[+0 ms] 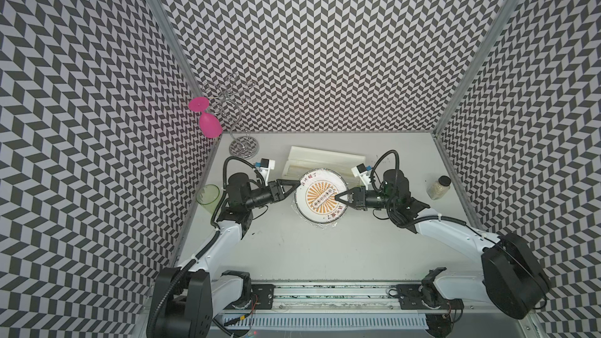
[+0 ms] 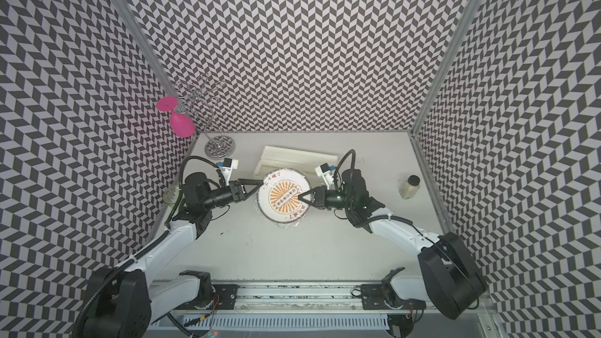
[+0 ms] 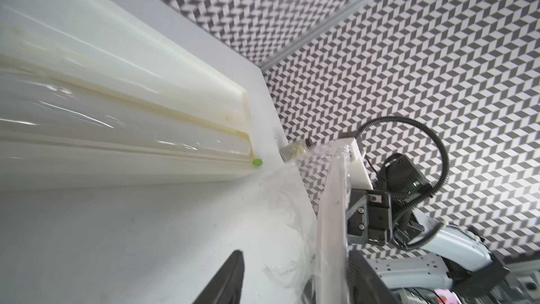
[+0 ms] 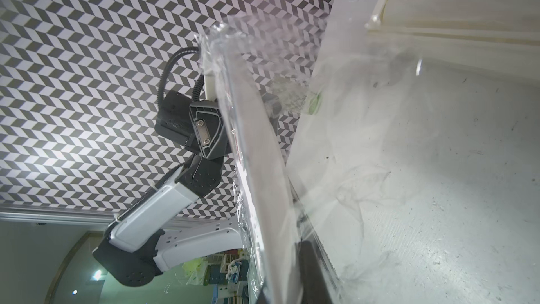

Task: Wrap the plate with plastic wrap
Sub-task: Cover the plate with plastic wrap.

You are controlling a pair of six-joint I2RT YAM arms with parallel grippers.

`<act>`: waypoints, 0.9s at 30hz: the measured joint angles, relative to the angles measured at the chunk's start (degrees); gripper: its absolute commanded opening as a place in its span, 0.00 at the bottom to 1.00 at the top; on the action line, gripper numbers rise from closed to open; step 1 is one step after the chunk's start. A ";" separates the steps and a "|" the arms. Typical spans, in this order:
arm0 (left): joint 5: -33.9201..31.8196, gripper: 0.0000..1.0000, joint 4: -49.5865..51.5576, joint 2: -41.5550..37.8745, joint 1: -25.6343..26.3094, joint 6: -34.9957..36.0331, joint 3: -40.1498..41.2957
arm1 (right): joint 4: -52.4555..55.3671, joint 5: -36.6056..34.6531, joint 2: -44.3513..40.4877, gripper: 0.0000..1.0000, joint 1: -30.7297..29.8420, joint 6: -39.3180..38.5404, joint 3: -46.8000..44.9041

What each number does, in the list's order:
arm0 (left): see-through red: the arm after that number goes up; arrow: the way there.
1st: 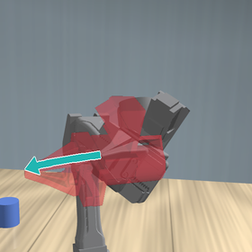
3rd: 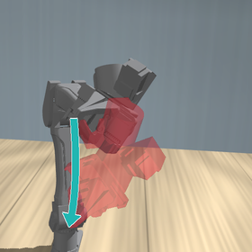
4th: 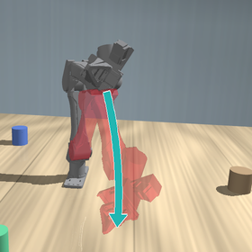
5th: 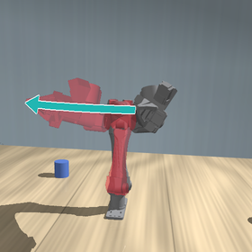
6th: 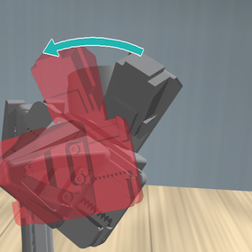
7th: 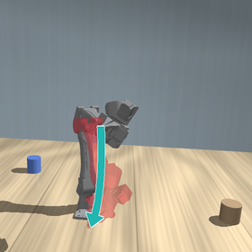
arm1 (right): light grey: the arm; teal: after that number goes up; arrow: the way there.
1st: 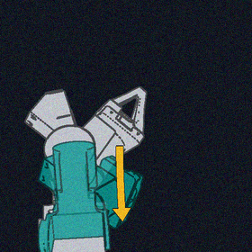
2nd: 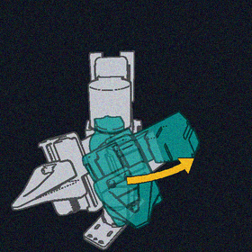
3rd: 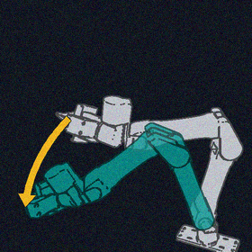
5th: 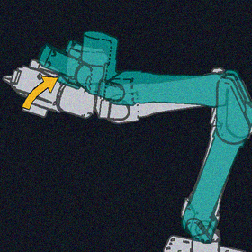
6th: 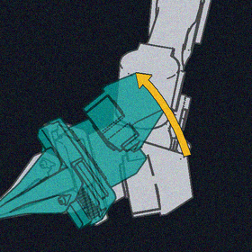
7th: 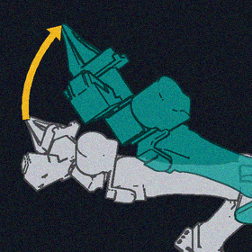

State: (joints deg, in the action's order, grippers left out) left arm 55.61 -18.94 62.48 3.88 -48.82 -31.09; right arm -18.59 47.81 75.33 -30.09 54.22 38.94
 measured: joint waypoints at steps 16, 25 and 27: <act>-17.09 0.67 10.38 -16.39 22.38 -11.08 6.86 | 0.46 -21.59 -0.11 0.00 -4.02 8.79 0.81; -19.98 0.57 4.39 -8.02 24.59 -12.00 5.84 | 0.44 -25.05 -0.11 0.00 -7.02 10.62 0.90; -20.02 0.51 3.28 -7.10 24.50 -11.82 5.66 | 0.46 -25.22 -0.20 0.00 -7.39 11.15 0.90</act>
State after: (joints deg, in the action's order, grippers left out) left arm 35.59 -15.66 55.37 28.38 -60.64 -25.43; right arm -18.13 22.59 75.13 -37.47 65.36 39.83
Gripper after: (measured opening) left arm 0.559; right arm 0.084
